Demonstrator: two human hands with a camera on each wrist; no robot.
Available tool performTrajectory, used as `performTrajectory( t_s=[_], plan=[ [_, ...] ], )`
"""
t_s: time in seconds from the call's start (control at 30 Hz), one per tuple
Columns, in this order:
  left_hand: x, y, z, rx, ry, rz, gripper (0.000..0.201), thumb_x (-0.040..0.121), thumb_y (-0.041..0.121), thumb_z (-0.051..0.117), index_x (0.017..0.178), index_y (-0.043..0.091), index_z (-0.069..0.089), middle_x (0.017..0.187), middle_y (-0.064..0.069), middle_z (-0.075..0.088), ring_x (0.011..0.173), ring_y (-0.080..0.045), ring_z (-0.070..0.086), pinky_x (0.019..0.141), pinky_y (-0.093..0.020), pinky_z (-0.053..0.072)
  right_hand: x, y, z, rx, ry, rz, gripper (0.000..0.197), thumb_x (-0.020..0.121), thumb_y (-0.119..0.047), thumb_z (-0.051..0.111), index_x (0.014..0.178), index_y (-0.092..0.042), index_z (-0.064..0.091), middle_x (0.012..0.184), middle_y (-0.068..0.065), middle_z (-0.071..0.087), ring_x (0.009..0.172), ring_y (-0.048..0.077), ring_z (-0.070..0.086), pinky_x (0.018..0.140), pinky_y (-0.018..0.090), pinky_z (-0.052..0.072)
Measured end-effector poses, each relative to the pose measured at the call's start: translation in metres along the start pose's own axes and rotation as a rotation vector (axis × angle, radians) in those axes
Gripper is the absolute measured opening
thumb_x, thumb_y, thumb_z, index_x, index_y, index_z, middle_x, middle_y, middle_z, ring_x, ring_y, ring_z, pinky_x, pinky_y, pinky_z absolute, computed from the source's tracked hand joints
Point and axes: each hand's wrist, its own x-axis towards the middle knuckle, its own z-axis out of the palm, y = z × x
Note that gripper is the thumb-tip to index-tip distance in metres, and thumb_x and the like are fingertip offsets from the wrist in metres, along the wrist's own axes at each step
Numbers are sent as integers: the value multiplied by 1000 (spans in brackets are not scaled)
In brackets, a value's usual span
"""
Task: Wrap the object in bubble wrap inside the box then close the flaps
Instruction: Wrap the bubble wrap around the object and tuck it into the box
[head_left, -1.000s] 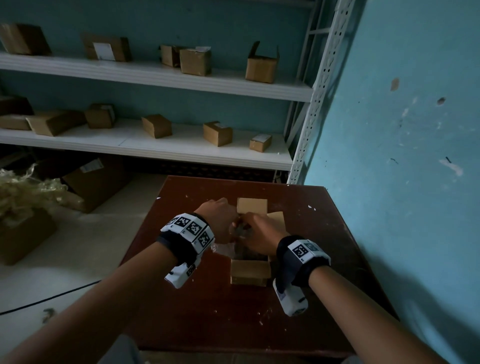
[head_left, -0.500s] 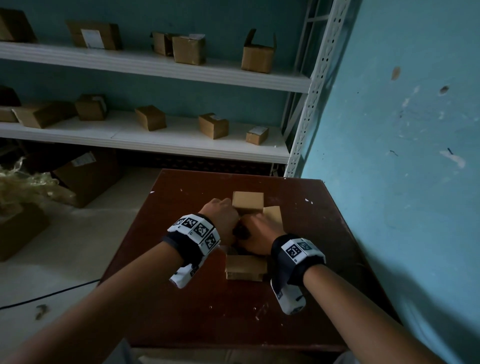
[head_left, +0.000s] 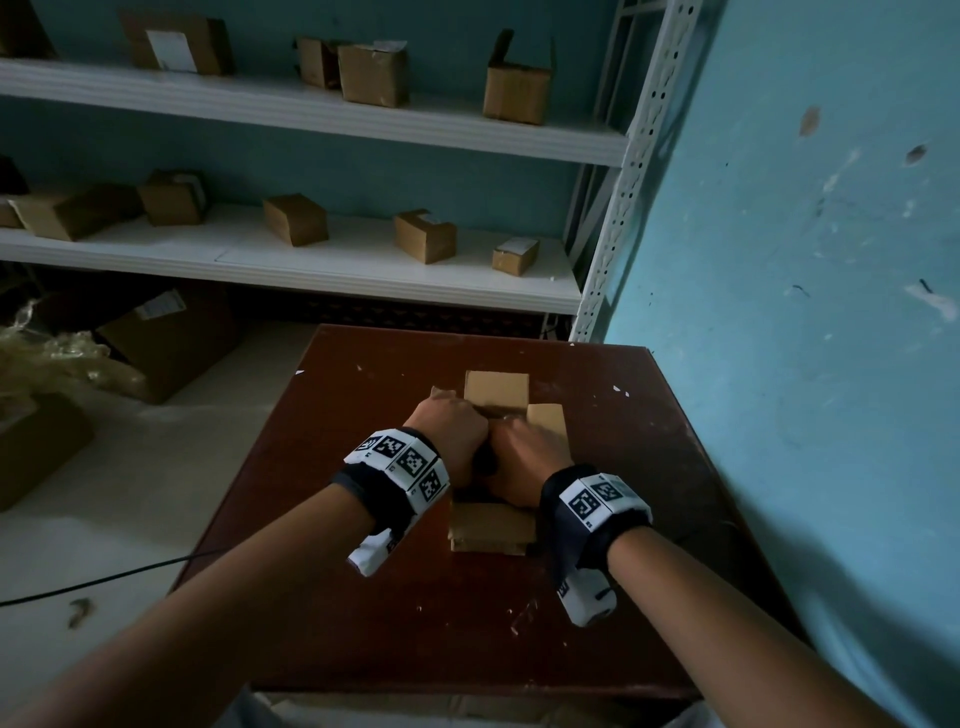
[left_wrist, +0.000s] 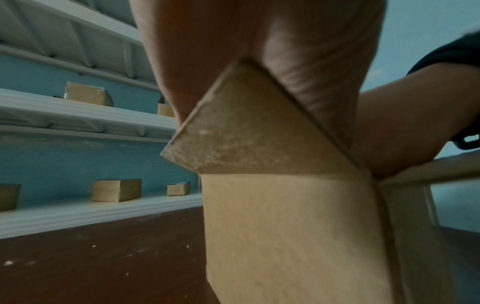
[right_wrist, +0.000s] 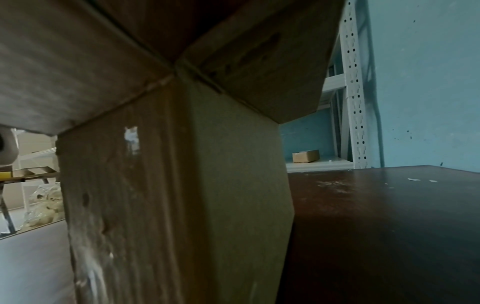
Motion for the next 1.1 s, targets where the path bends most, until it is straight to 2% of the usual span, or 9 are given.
performTrajectory(
  t_s=[0.27,0.4,0.47,0.53,0.63,0.73,0.83,1.03,1.1],
  plan=[
    [-9,-6,-6,-137,-29,-15,38,88,48,52,75,14,64,87,-4,68,73,-16,56,71,-26,44,-3,-1,-13,48,-131,-36,41,89,-39,62,125,-22,56,123,2,62,104,21,60,76,28,45],
    [-18,-13,-13,-229,28,23,38,83,53,49,91,21,69,110,2,61,99,-17,58,87,-33,50,-13,0,-20,151,-107,-86,28,89,-19,60,117,-17,57,117,3,62,102,21,60,81,30,50],
    [-25,-17,-21,-302,17,47,50,78,60,38,98,26,69,110,5,62,95,-14,62,81,-33,55,-18,2,-22,159,-74,-94,18,89,-16,59,107,-17,59,104,0,64,93,20,62,71,28,51],
    [-33,-20,-30,-314,41,39,39,85,51,45,108,28,67,115,5,61,99,-13,61,81,-34,55,-23,6,-26,138,-49,-71,19,90,-19,61,108,-17,63,101,-2,64,90,18,63,64,22,47],
    [-41,-26,-34,-289,120,0,32,90,32,55,121,29,61,128,7,52,116,-14,52,94,-36,48,-26,18,-32,75,21,-4,32,84,-30,66,115,-21,66,112,3,66,101,23,64,77,32,53],
    [-46,-28,-37,-296,134,-11,30,91,25,54,120,29,61,128,4,51,114,-15,52,93,-35,49,-29,26,-34,3,6,56,53,81,-43,66,131,-27,56,131,4,55,121,25,53,96,39,48],
    [-48,-29,-38,-289,159,-26,30,89,29,57,119,27,61,125,4,49,107,-15,54,89,-34,50,-34,29,-39,-23,-10,45,53,86,-39,64,136,-24,52,139,5,50,132,23,40,106,39,38],
    [-38,-16,-35,-154,32,-35,34,86,36,58,118,27,63,118,4,60,99,-16,61,78,-30,53,-35,26,-36,-58,-64,16,30,77,-41,71,102,-25,65,121,0,55,116,21,52,90,35,48],
    [-35,-11,-32,-149,15,-31,34,85,36,60,118,29,63,114,4,65,98,-17,64,78,-32,55,-32,25,-33,-79,-89,27,35,75,-44,73,102,-23,65,119,1,53,111,22,53,85,31,46]
  ],
)
